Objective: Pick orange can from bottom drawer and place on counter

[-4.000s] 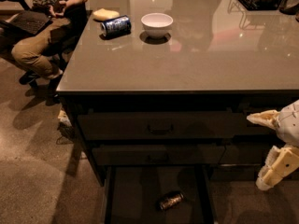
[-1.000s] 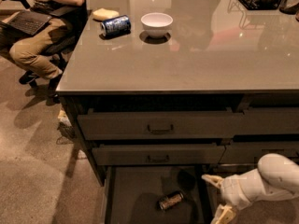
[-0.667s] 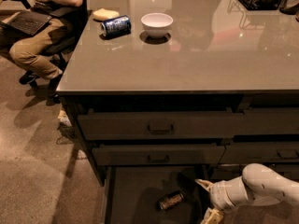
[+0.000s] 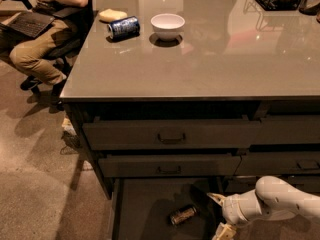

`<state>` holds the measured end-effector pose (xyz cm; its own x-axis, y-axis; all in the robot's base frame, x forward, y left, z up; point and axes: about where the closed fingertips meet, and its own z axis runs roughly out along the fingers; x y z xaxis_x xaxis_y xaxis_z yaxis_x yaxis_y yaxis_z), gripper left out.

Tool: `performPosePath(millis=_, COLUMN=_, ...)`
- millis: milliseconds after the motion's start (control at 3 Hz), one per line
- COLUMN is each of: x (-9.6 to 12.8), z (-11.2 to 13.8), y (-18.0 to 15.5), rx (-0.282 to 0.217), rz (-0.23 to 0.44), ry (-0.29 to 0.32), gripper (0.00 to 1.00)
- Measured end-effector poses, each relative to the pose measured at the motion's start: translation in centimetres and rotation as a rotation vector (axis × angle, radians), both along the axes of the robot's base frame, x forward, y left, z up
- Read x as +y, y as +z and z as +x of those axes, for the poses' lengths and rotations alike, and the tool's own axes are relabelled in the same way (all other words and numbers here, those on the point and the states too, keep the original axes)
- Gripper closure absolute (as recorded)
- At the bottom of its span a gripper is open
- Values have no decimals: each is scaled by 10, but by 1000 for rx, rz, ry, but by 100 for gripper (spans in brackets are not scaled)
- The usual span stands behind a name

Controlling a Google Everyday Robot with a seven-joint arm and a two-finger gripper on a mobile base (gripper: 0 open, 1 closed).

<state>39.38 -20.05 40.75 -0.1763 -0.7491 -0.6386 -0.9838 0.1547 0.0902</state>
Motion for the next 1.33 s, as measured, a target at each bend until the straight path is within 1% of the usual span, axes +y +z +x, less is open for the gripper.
performPosePath(millis=333, x=-9, z=18, y=-34, rx=-31, rz=-8, ry=-42, gripper=0)
performPosePath(millis=667, x=-15, z=45, y=-86, rx=-44, rz=-5, ry=-75, gripper=0)
performPosePath(millis=1000, x=-6, z=61, y=-116, rx=-44, rz=-14, ry=-60, gripper=0)
performPosePath(millis=1333, x=15, z=84, y=-147, rx=-45, rz=-18, ry=-10, gripper=0)
